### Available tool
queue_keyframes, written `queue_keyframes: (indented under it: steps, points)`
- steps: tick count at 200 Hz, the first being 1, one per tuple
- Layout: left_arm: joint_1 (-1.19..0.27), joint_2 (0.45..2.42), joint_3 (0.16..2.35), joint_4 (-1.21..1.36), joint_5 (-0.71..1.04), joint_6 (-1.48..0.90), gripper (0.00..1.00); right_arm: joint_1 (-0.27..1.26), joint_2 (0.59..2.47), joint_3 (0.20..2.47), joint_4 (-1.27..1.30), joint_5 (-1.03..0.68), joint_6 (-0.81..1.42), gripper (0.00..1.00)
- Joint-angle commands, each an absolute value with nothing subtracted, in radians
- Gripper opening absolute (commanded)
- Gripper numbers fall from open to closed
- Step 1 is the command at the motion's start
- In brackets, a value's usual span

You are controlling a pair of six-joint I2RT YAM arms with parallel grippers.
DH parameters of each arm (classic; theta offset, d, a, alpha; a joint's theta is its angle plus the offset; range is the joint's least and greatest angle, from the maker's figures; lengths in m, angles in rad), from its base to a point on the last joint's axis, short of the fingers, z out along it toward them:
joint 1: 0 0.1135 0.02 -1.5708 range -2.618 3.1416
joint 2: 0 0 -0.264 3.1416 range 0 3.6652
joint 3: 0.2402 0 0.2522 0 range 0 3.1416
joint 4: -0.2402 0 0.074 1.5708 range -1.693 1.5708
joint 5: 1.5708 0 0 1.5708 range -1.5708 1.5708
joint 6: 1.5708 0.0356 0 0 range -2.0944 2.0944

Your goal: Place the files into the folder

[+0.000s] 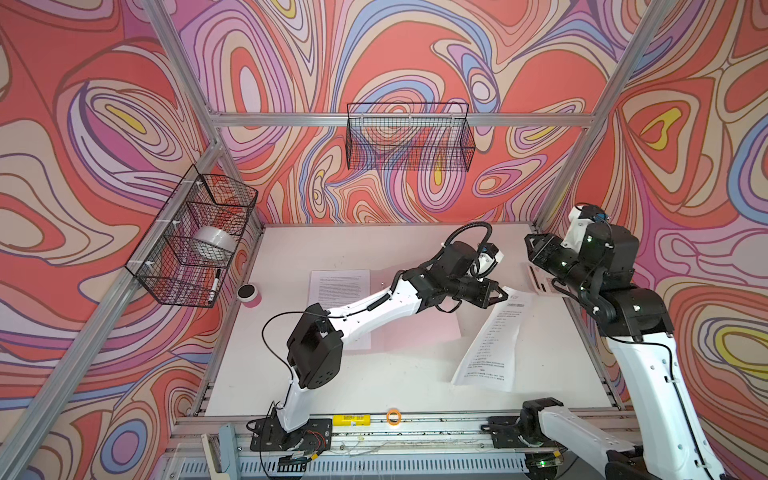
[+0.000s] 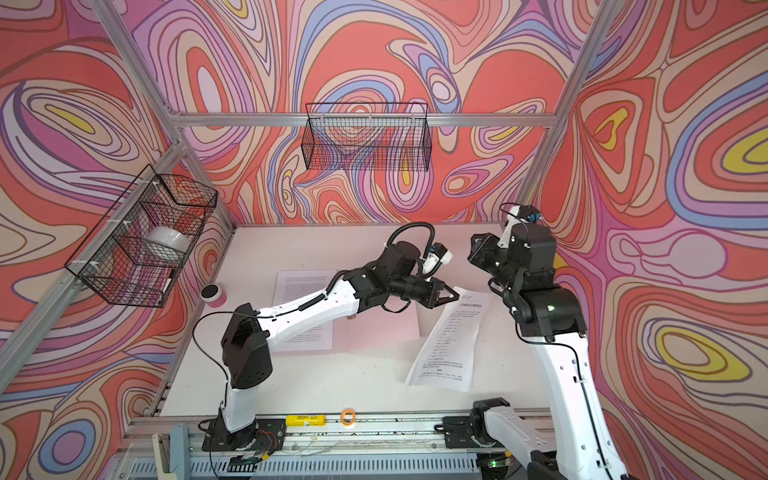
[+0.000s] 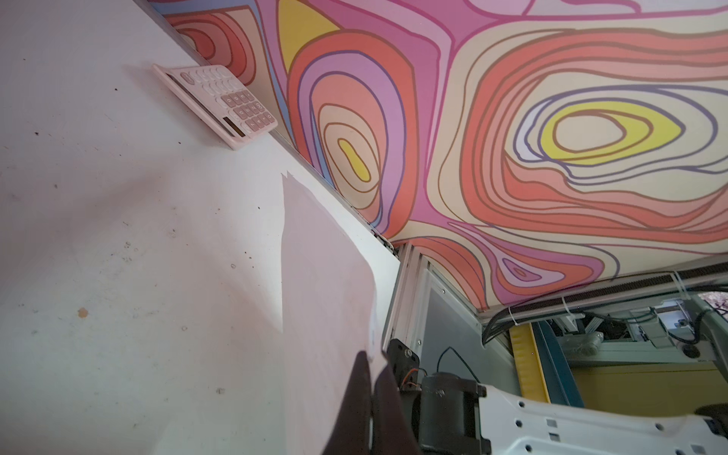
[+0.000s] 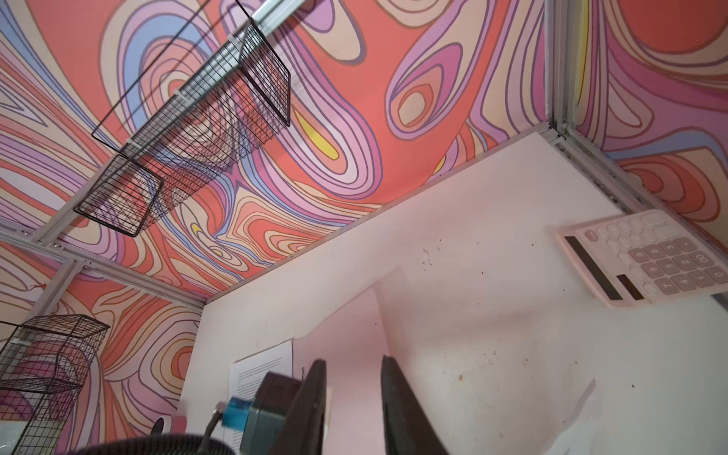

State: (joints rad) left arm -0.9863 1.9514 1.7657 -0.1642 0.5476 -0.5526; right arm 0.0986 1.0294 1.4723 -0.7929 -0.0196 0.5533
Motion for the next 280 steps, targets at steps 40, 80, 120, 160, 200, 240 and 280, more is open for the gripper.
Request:
queue_keyframes:
  steps: [40, 80, 120, 160, 200, 240, 280]
  points:
    - [-0.982, 1.602, 1.726, -0.499, 0.287, -0.361, 0.00, 0.092, 1.040, 1.530, -0.810, -0.120, 0.463, 0.46]
    - [-0.801, 1.486, 1.703, -0.591, 0.263, -0.331, 0.00, 0.094, 1.051, 1.406, -0.644, -0.327, 0.473, 0.57]
    - [-0.671, 1.485, 1.772, -0.643, 0.328, -0.283, 0.00, 0.093, 1.032, 1.238, -0.440, -0.558, 0.471, 0.66]
    - [-0.649, 1.531, 1.932, -0.701, 0.359, -0.262, 0.00, 0.093, 1.048, 1.046, -0.118, -0.841, 0.562, 0.78]
    - [-0.649, 1.562, 2.043, -0.747, 0.434, -0.287, 0.00, 0.093, 1.057, 0.896, 0.101, -0.949, 0.609, 0.81]
    - [-0.649, 1.529, 2.099, -0.779, 0.481, -0.304, 0.00, 0.093, 1.056, 0.838, 0.238, -1.023, 0.611, 0.83]
    - [-0.648, 1.480, 2.115, -0.784, 0.527, -0.321, 0.00, 0.094, 1.057, 0.830, 0.298, -1.071, 0.590, 0.85]
